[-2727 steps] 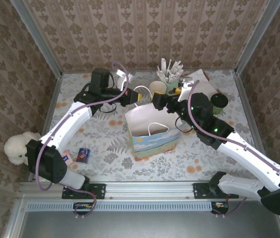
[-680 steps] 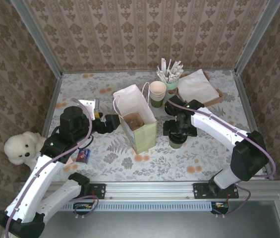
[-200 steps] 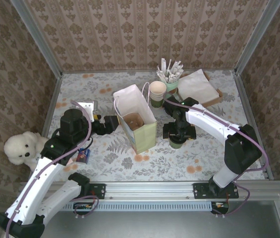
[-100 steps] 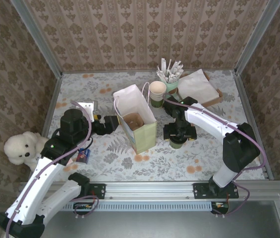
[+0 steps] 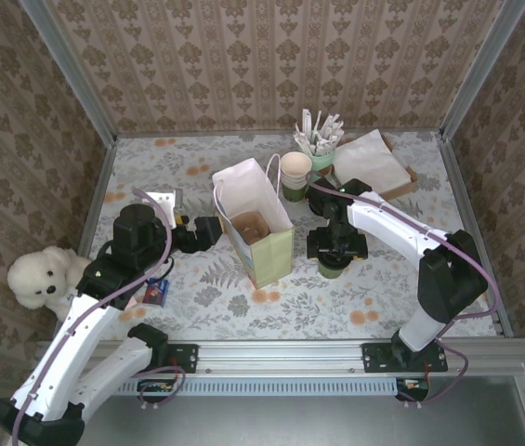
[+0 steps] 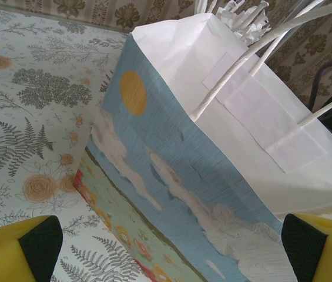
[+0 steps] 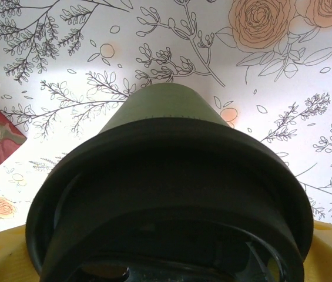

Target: Pack the takeout coffee

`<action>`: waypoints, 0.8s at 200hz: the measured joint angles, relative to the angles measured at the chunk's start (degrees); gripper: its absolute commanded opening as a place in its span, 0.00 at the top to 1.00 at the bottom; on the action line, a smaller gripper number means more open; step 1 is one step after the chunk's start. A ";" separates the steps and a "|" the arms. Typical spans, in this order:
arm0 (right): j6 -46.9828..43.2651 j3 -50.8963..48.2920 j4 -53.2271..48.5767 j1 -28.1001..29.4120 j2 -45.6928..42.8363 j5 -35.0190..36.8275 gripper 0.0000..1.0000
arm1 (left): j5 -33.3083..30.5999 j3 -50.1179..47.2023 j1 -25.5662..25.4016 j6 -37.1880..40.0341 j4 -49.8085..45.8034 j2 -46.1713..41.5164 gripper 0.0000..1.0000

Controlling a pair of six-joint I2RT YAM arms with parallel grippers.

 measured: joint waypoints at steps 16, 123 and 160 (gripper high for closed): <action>0.02 0.00 -0.02 -0.04 0.00 0.13 0.10 | 0.00 0.00 0.00 0.00 -0.07 0.00 0.00; -0.85 0.74 -1.86 -0.09 -5.97 2.60 0.33 | 0.22 0.22 0.07 -0.85 -0.28 0.00 0.00; -1.86 9.60 -4.98 0.24 -10.21 3.21 0.35 | 0.52 2.49 0.11 -0.81 -0.94 0.07 0.00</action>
